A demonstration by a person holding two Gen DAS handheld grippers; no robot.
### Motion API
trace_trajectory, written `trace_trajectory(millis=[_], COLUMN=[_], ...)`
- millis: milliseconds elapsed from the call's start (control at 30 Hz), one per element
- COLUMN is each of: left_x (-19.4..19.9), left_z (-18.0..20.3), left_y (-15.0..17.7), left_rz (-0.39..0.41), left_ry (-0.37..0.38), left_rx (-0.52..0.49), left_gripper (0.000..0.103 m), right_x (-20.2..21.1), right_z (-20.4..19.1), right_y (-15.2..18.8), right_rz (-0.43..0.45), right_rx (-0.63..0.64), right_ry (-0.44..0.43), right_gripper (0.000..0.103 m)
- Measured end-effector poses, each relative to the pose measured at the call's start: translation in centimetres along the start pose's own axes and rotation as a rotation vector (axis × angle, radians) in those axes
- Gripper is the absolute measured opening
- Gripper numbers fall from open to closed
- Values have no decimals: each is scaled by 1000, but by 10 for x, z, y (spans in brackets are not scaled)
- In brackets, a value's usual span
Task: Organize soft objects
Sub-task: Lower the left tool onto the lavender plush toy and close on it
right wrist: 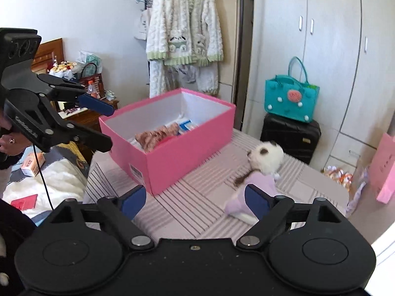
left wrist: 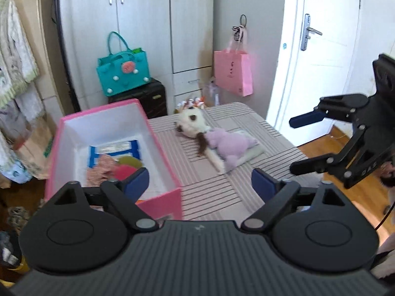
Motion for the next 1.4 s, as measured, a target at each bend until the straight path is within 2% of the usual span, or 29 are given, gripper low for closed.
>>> trace_trajectory(millis=[133, 400, 567, 767, 867, 967, 1067, 1200, 1233, 1400], left_x=[-22, -60, -83, -117, -140, -159, -175, -194, -199, -222], left_z=[13, 39, 57, 67, 66, 67, 64, 55, 53, 51], left_y=[5, 7, 3, 0, -1, -4, -6, -8, -7, -1], left_rz=[1, 38, 60, 100, 73, 72, 74, 68, 60, 24], left_ry=[37, 57, 132, 69, 65, 80, 53, 9, 9, 54], left_rx=[15, -24, -9, -19, 28, 86, 130, 159, 172, 224], left_gripper=[95, 97, 97, 97, 97, 94, 91, 75, 71, 69], right_x=[-6, -29, -53, -75, -83, -91, -102, -118, -123, -142], right_z=[18, 49, 68, 77, 80, 86, 94, 106, 108, 112], right_y=[16, 45, 62, 74, 73, 71, 68, 64, 64, 62], right_rz=[24, 99, 122, 101, 95, 67, 44, 23, 12, -5], right_rx=[-30, -92, -140, -34, -7, -11, -17, -51, -66, -86], right_ry=[14, 11, 83, 142, 155, 151, 147, 127, 114, 81], right_gripper=[92, 92, 92, 92, 92, 92, 92, 92, 92, 92])
Point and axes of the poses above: each gripper's, at about its wrist camera, not at the fingertips, and x roughly against the way its jaws point, z to its right, y to its underside, the point moved 8 cm from there along -x, roughly the way its jaws point, and after that the axes turned 2 degrees about -x, right-handed, at the moved point
